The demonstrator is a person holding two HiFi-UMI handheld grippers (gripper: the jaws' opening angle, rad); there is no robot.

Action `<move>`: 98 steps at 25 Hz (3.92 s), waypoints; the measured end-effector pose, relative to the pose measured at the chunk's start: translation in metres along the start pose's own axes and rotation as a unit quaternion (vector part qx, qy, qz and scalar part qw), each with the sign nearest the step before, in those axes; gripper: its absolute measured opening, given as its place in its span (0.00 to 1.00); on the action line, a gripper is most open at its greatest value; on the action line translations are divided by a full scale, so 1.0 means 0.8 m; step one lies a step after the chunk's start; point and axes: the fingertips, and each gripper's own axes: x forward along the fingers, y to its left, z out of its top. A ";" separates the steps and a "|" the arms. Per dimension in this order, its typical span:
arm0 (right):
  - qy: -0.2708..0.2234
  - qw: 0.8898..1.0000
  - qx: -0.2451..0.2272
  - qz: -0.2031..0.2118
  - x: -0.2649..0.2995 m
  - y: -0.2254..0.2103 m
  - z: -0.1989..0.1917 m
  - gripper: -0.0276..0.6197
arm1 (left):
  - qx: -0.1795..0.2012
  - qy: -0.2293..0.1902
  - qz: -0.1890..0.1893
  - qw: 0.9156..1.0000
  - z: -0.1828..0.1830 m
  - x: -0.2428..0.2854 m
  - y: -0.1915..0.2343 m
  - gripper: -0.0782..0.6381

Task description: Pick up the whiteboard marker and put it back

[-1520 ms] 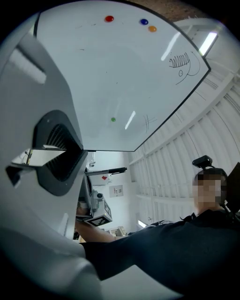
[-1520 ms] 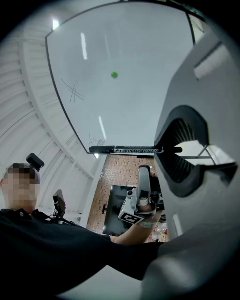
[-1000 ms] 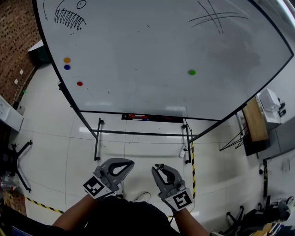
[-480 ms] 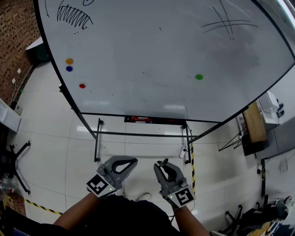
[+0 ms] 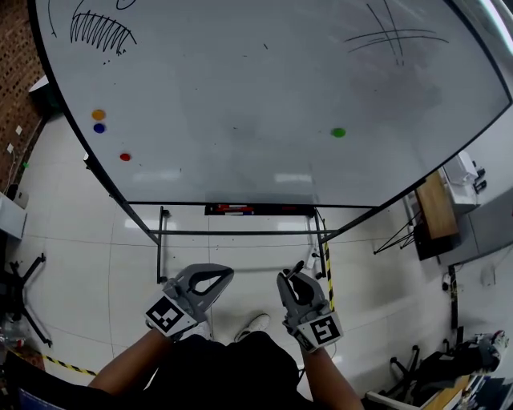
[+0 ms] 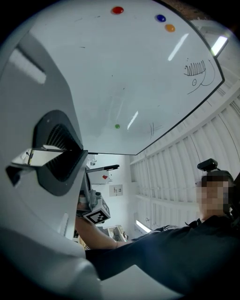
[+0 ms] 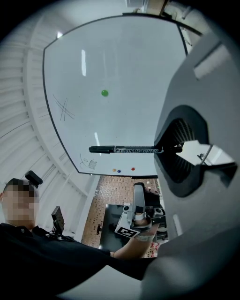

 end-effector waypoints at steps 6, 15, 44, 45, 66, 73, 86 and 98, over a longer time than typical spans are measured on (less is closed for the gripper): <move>-0.011 1.000 0.007 0.026 0.004 -0.076 -0.007 0.11 | 0.011 0.008 0.012 1.000 -0.006 0.081 0.009 0.11; 0.021 0.996 -0.018 0.081 0.016 -0.221 -0.041 0.11 | 0.013 0.018 0.062 0.998 -0.005 0.214 0.014 0.11; 0.444 0.738 -0.496 0.110 0.159 -0.481 -0.361 0.11 | -0.033 0.052 0.101 0.993 -0.060 0.243 0.095 0.11; 0.440 0.737 -0.502 0.106 0.162 -0.480 -0.359 0.11 | -0.035 0.051 0.102 0.993 -0.060 0.242 0.096 0.11; 0.289 0.848 -0.444 -0.018 0.149 -0.451 -0.222 0.17 | -0.034 0.043 0.099 0.994 -0.061 0.236 0.095 0.11; 0.219 0.894 -0.387 -0.048 0.100 -0.413 -0.134 0.17 | -0.017 0.042 0.094 0.995 -0.046 0.236 0.077 0.11; -0.006 0.993 -0.064 0.104 0.041 -0.191 0.010 0.15 | 0.005 0.028 0.103 0.994 -0.016 0.200 0.032 0.11; -0.056 0.994 -0.002 0.097 0.006 -0.008 0.060 0.05 | -0.001 0.003 0.028 1.000 -0.006 0.068 -0.012 0.11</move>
